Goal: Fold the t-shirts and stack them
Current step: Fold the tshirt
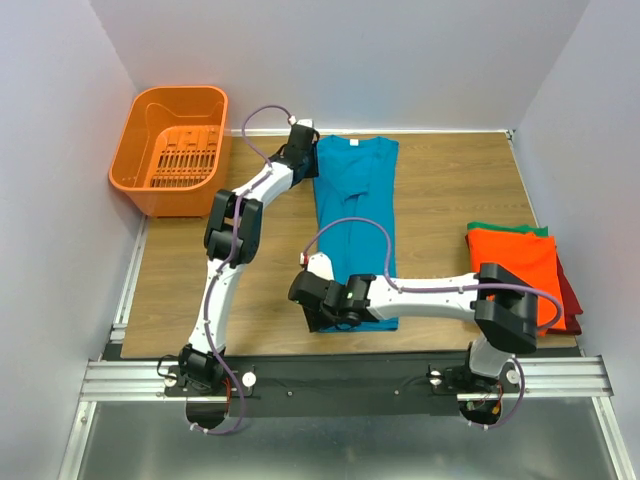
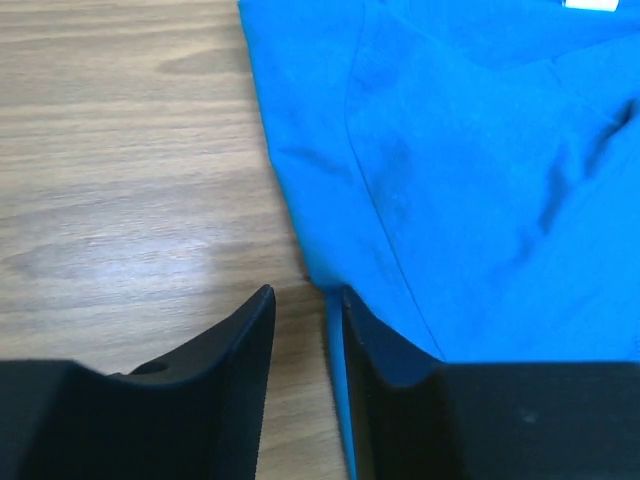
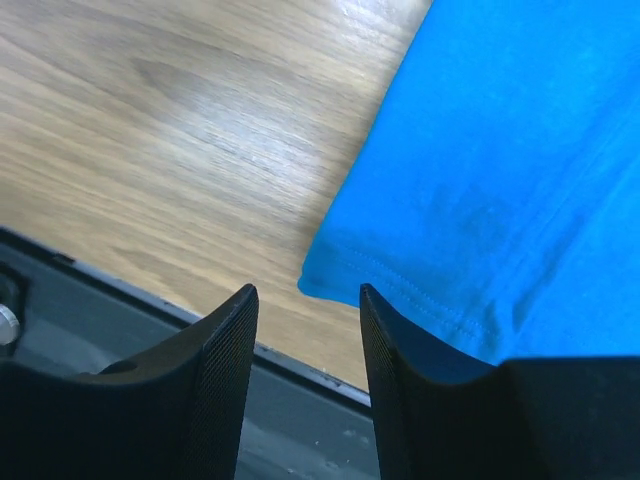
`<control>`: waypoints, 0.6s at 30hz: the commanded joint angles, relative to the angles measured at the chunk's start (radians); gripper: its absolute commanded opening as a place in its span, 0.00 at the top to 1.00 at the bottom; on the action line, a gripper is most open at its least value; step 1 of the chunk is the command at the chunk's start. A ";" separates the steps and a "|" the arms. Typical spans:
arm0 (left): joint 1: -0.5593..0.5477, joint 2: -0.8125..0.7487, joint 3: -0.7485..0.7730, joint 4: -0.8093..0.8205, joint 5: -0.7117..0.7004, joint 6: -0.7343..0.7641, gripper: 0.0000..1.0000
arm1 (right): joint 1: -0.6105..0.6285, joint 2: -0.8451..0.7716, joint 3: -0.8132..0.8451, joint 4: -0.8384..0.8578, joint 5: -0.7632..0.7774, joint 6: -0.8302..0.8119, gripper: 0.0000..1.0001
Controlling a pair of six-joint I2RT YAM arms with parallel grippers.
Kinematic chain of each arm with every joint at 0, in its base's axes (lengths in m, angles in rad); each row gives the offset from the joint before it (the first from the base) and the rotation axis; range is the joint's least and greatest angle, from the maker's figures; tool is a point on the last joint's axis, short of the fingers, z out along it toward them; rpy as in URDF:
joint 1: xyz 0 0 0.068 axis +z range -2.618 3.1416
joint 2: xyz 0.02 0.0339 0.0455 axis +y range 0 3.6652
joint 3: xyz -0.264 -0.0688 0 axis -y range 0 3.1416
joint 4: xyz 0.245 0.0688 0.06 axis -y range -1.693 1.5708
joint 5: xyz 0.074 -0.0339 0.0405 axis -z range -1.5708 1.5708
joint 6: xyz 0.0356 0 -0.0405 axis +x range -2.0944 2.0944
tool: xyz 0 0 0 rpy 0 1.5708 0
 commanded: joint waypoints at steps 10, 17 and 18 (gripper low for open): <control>0.005 -0.445 -0.350 0.118 0.014 -0.090 0.56 | -0.281 -0.495 -0.296 -0.039 0.037 0.073 0.49; -0.067 -0.683 -0.796 0.179 -0.021 -0.172 0.58 | -0.439 -0.595 -0.458 -0.050 -0.052 0.065 0.51; -0.076 -0.733 -0.838 0.187 -0.018 -0.188 0.58 | -0.445 -0.592 -0.470 -0.050 -0.058 0.067 0.51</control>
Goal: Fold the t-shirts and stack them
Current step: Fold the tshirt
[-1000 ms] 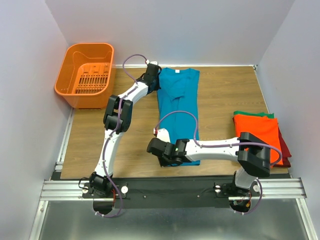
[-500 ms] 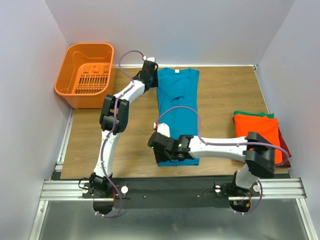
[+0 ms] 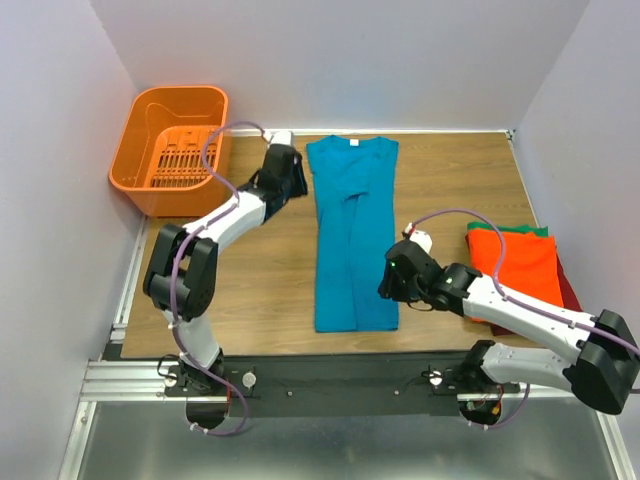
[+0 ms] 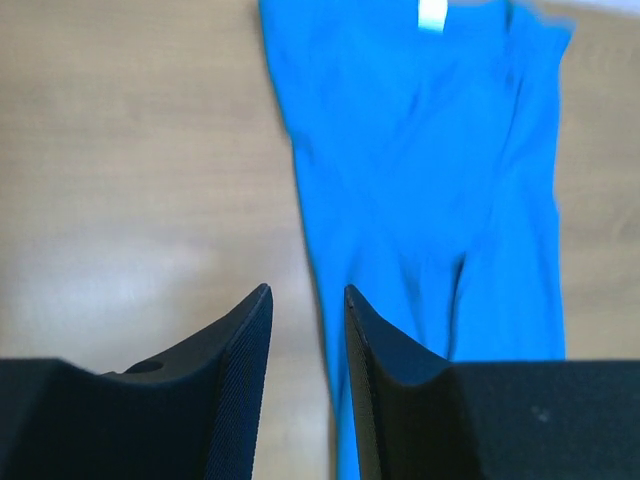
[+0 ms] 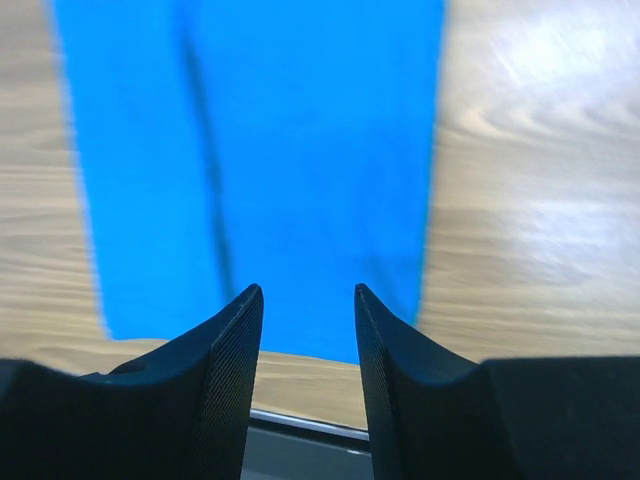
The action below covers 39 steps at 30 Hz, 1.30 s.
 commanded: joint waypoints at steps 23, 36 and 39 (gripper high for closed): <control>-0.399 -0.465 -0.716 0.008 0.011 -0.284 0.60 | -0.048 0.002 -0.157 -0.021 -0.136 -0.007 0.59; -0.510 -0.501 -0.759 -0.003 0.020 -0.336 0.65 | -0.025 0.069 -0.027 -0.059 -0.033 -0.101 0.61; -0.533 -0.522 -0.777 0.003 0.020 -0.363 0.65 | -0.011 0.109 -0.015 -0.056 -0.029 -0.108 0.61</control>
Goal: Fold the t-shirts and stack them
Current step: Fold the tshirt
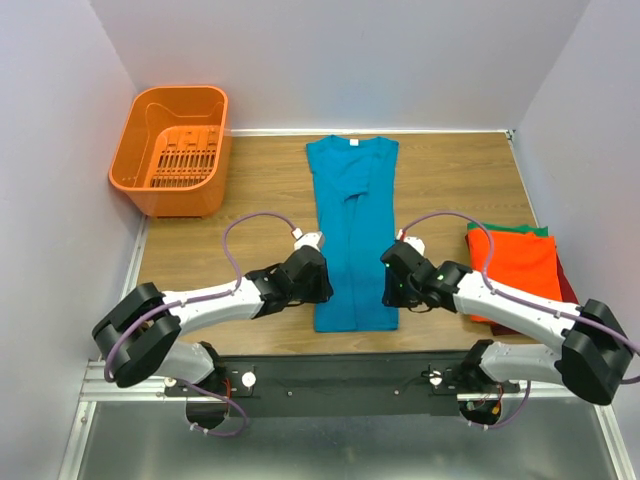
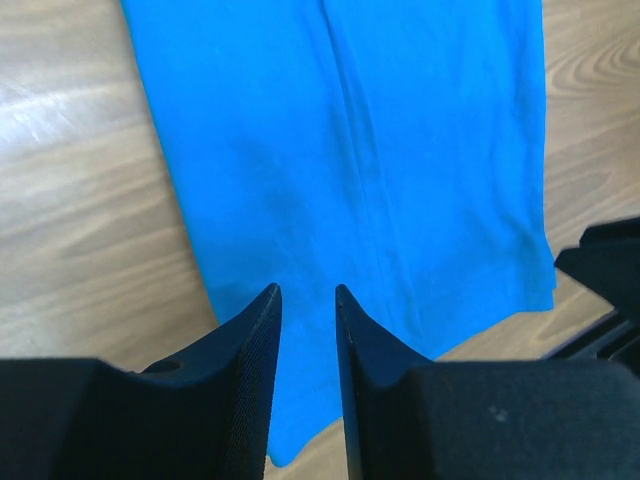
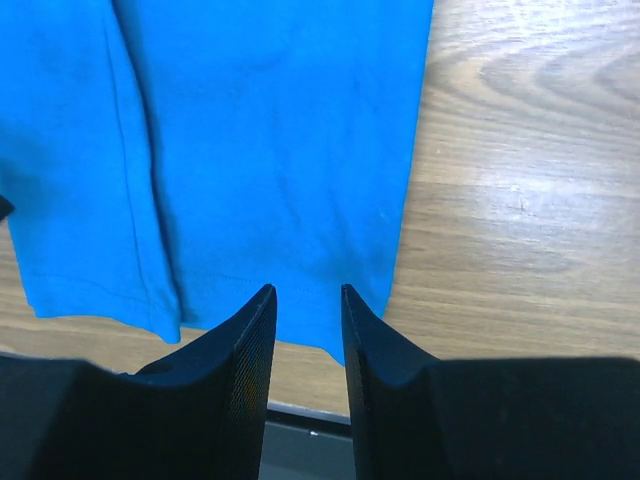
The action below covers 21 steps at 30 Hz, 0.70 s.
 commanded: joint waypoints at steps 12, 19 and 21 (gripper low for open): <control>-0.059 -0.016 -0.028 0.022 0.025 -0.051 0.65 | 0.063 0.143 0.030 0.017 0.084 -0.028 0.61; -0.066 0.015 -0.026 0.039 0.040 -0.047 0.65 | 0.071 0.154 0.019 0.026 0.083 -0.025 0.61; -0.068 0.015 -0.024 0.041 0.042 -0.046 0.65 | 0.072 0.153 0.016 0.029 0.083 -0.025 0.61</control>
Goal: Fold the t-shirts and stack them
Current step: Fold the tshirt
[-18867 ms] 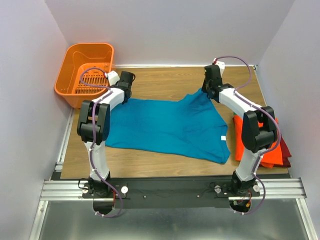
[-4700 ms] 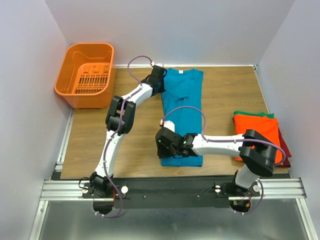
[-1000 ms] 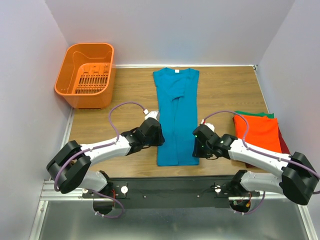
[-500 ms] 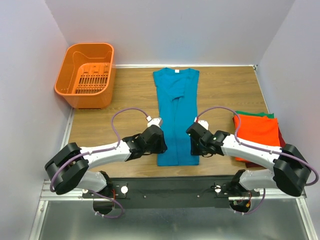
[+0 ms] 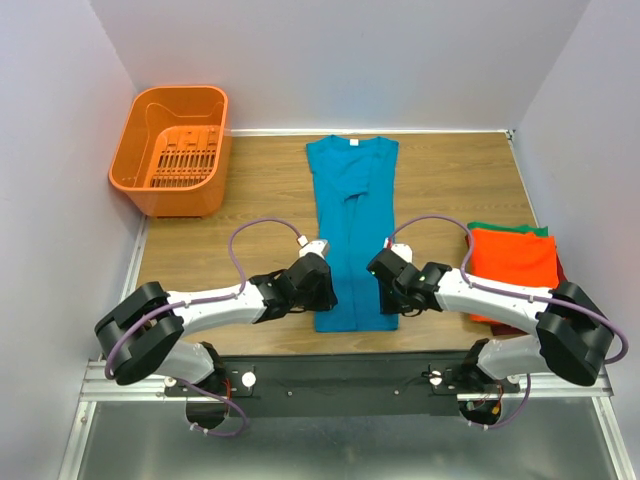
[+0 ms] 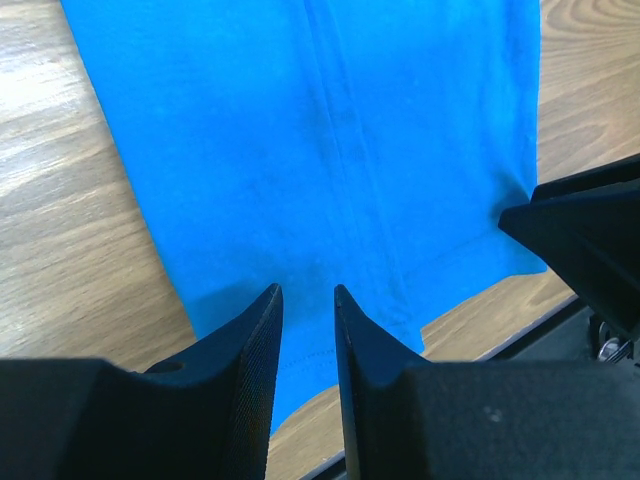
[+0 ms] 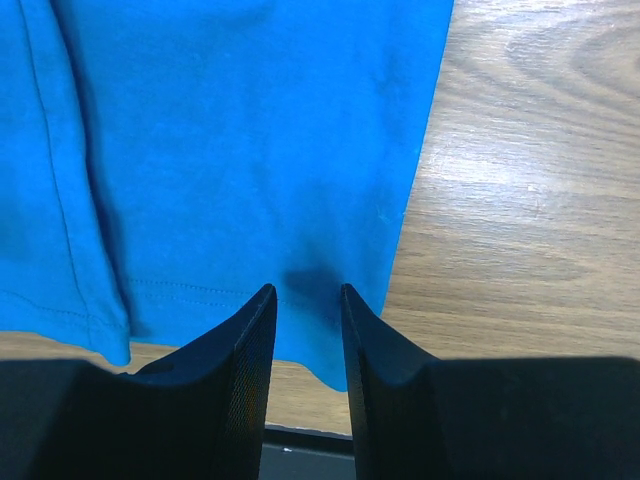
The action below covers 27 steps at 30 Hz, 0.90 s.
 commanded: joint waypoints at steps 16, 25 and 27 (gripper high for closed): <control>-0.013 0.029 -0.030 0.038 0.042 -0.018 0.65 | 0.024 0.017 -0.013 0.031 0.014 0.015 0.61; -0.018 0.027 -0.054 0.013 0.045 -0.035 0.66 | 0.034 -0.015 -0.072 0.011 -0.008 0.062 0.61; -0.018 0.026 -0.059 0.013 0.045 -0.039 0.66 | 0.035 -0.015 -0.078 0.011 -0.009 0.073 0.60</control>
